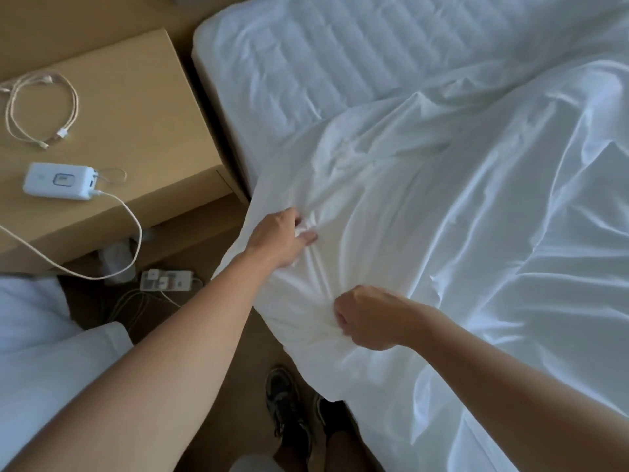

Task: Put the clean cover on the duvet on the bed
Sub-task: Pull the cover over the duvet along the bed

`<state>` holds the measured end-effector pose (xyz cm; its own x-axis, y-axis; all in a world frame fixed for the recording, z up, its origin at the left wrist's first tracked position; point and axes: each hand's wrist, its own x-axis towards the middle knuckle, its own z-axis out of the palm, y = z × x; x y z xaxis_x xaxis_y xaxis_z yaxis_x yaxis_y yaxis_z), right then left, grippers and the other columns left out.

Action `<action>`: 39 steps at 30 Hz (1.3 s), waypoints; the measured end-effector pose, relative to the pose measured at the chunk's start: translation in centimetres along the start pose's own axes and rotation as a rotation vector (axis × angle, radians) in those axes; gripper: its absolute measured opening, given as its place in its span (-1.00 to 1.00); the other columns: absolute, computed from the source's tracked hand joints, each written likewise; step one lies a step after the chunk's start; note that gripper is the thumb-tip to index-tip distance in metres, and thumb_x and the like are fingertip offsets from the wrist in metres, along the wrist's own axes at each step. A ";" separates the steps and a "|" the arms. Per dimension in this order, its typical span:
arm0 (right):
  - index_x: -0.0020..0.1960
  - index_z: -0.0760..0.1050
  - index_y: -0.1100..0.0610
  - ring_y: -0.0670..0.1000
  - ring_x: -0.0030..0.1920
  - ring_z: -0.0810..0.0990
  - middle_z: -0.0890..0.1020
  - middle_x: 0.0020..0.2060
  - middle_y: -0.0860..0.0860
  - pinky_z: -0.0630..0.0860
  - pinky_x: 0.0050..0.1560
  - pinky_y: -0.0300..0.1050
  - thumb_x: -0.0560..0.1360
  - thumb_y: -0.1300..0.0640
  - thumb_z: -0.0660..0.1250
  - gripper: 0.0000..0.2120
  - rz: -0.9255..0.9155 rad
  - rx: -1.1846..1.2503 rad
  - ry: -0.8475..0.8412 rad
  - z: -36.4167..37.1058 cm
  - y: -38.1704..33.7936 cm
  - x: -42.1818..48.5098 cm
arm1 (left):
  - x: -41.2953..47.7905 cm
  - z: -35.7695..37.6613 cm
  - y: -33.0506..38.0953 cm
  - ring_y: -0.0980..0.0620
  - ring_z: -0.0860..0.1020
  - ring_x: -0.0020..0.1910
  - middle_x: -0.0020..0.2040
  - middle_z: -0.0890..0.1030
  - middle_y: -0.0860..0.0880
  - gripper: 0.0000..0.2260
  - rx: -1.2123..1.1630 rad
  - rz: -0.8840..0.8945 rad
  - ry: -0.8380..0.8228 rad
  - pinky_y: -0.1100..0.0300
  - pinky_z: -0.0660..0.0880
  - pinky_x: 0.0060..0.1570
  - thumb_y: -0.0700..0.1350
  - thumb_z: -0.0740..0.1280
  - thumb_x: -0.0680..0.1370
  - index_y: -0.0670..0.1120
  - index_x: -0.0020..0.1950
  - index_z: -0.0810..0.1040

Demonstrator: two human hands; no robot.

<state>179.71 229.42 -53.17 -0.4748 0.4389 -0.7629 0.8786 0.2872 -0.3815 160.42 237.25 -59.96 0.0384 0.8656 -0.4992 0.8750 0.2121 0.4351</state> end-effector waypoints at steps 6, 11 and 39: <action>0.08 0.60 0.17 0.09 -0.08 0.60 0.66 0.00 0.11 0.56 -0.03 -0.02 0.58 0.16 0.31 -0.85 -0.014 0.021 -0.162 -3.6 -0.7 -0.5 | -1.7 -0.7 0.4 -0.10 0.54 -0.11 -0.13 0.48 -0.01 -0.83 0.039 0.235 0.131 0.08 0.36 -0.24 0.02 0.19 0.69 -0.04 0.00 0.33; 0.14 0.53 0.07 0.08 0.09 0.55 0.55 0.13 0.01 0.48 0.01 -0.02 0.47 -0.04 0.51 -0.66 0.008 0.272 0.694 -8.1 1.7 1.4 | -3.6 -3.3 1.1 -0.12 0.48 -0.43 -0.40 0.38 0.10 -0.67 0.063 0.354 0.316 0.05 0.42 -0.45 0.14 0.06 0.68 -0.10 -0.05 0.35; 0.28 0.42 0.11 0.23 0.14 0.58 0.59 0.13 0.13 0.36 -0.04 0.05 0.58 -0.15 0.24 -0.59 0.255 -0.180 0.817 -25.4 8.9 15.1 | 8.6 -17.7 -5.1 0.09 0.65 0.20 0.22 0.68 0.12 -0.47 -0.232 -0.152 -1.109 0.18 0.57 0.18 0.15 0.59 0.41 0.11 0.34 0.56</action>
<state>179.05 260.27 -54.80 -0.2140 0.9610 -0.1749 0.9743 0.1970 -0.1096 147.72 251.59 -53.23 0.4450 -0.0293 -0.8951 0.8016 0.4587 0.3835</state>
